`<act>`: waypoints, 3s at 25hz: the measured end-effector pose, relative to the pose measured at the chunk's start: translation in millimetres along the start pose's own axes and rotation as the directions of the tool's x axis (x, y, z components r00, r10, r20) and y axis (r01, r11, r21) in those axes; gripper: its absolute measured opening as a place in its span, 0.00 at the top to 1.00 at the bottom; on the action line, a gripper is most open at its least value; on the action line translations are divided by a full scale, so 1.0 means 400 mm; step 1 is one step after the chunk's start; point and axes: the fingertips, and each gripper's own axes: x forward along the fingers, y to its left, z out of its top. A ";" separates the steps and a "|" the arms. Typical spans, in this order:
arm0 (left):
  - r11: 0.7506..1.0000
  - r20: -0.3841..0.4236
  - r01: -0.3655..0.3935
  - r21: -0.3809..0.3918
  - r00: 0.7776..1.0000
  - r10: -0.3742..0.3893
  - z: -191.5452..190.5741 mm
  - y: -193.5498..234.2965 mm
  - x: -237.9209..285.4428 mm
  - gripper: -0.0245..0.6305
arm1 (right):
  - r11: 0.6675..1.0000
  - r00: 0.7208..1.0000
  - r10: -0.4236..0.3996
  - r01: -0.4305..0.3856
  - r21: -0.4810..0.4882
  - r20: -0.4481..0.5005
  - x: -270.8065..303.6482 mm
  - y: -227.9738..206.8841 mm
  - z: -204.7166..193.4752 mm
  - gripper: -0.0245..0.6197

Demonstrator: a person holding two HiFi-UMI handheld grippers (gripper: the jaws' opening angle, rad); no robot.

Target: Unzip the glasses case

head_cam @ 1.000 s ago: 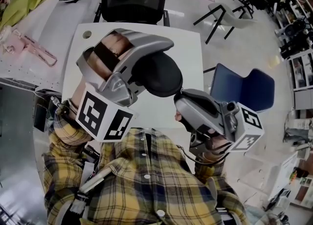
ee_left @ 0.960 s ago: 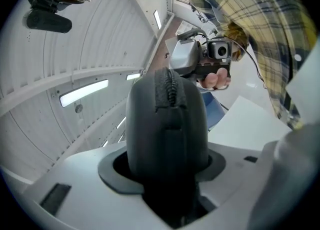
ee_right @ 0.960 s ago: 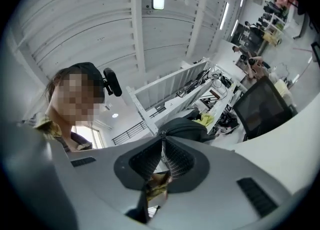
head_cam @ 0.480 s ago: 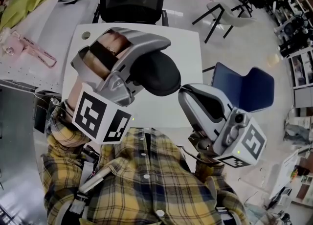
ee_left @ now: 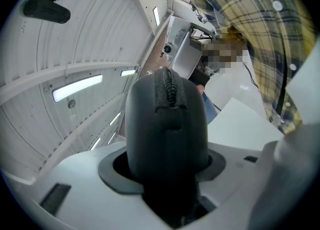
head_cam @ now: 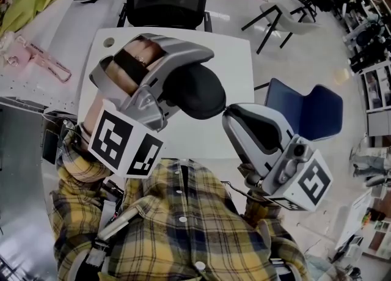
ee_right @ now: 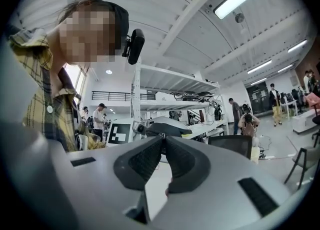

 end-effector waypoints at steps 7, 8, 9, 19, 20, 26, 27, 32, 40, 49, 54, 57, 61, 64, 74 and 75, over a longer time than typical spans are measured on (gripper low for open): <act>1.000 0.007 -0.003 0.007 1.000 0.003 0.005 0.002 -0.003 0.58 | 0.998 0.999 0.035 -0.035 0.055 0.007 0.006 0.010 -0.003 0.96; 1.000 0.008 -0.004 0.009 1.000 0.004 0.004 0.002 -0.003 0.59 | 0.996 0.999 0.043 -0.044 0.082 0.014 0.004 0.012 -0.005 0.96; 1.000 0.008 -0.005 0.011 1.000 0.005 0.004 0.002 -0.003 0.59 | 0.993 0.999 0.049 -0.051 0.109 0.024 0.002 0.011 -0.008 0.96; 1.000 -0.008 -0.009 0.024 1.000 0.009 -0.004 0.001 -0.008 0.59 | 0.971 0.995 0.082 -0.091 0.221 0.050 0.000 0.010 -0.005 0.96; 1.000 -0.010 -0.008 0.026 1.000 0.009 -0.005 0.000 -0.008 0.59 | 0.969 0.995 0.088 -0.096 0.229 0.048 0.001 0.010 -0.007 0.96; 1.000 -0.001 -0.002 0.023 1.000 0.002 0.007 -0.006 -0.007 0.59 | 0.962 0.994 0.108 -0.113 0.247 0.035 0.009 0.020 -0.014 0.96; 1.000 0.002 -0.002 0.020 1.000 0.002 0.007 -0.006 -0.007 0.58 | 0.962 0.994 0.106 -0.112 0.251 0.037 0.011 0.020 -0.014 0.96; 1.000 0.030 -0.001 0.001 1.000 0.001 0.007 -0.014 -0.014 0.59 | 0.962 0.996 0.085 -0.091 0.256 0.032 0.013 0.020 -0.016 0.96; 0.999 0.130 0.006 -0.037 0.992 -0.001 0.047 -0.022 -0.029 0.59 | 0.962 0.996 0.086 -0.085 0.259 0.005 -0.002 0.010 -0.016 0.96; 0.989 0.258 0.075 -0.130 0.965 -0.039 0.093 -0.028 -0.048 0.59 | 0.948 0.983 0.172 -0.149 0.281 -0.061 -0.007 0.015 -0.005 0.96; 0.981 0.305 0.100 -0.165 0.951 -0.046 0.109 -0.029 -0.061 0.59 | 0.946 0.973 0.210 -0.177 0.272 -0.095 -0.003 0.018 -0.003 0.96; 0.974 0.336 0.125 -0.189 0.940 -0.056 0.118 -0.029 -0.065 0.59 | 0.946 0.966 0.227 -0.189 0.265 -0.121 -0.001 0.017 -0.001 0.96; 0.967 0.373 0.159 -0.201 0.925 -0.074 0.136 -0.030 -0.071 0.59 | 0.937 0.950 0.270 -0.224 0.267 -0.153 -0.007 0.020 0.002 0.96; 0.960 0.405 0.186 -0.208 0.910 -0.089 0.150 -0.031 -0.078 0.59 | 0.929 0.938 0.300 -0.247 0.275 -0.174 -0.008 0.022 0.001 0.96; 0.925 0.522 0.292 -0.244 0.843 -0.129 0.188 -0.037 -0.104 0.59 | 0.899 0.894 0.385 -0.307 0.312 -0.228 -0.010 0.029 -0.010 0.96; 0.920 0.535 0.303 -0.250 0.835 -0.129 0.191 -0.037 -0.108 0.59 | 0.896 0.890 0.392 -0.312 0.316 -0.233 -0.008 0.030 -0.013 0.96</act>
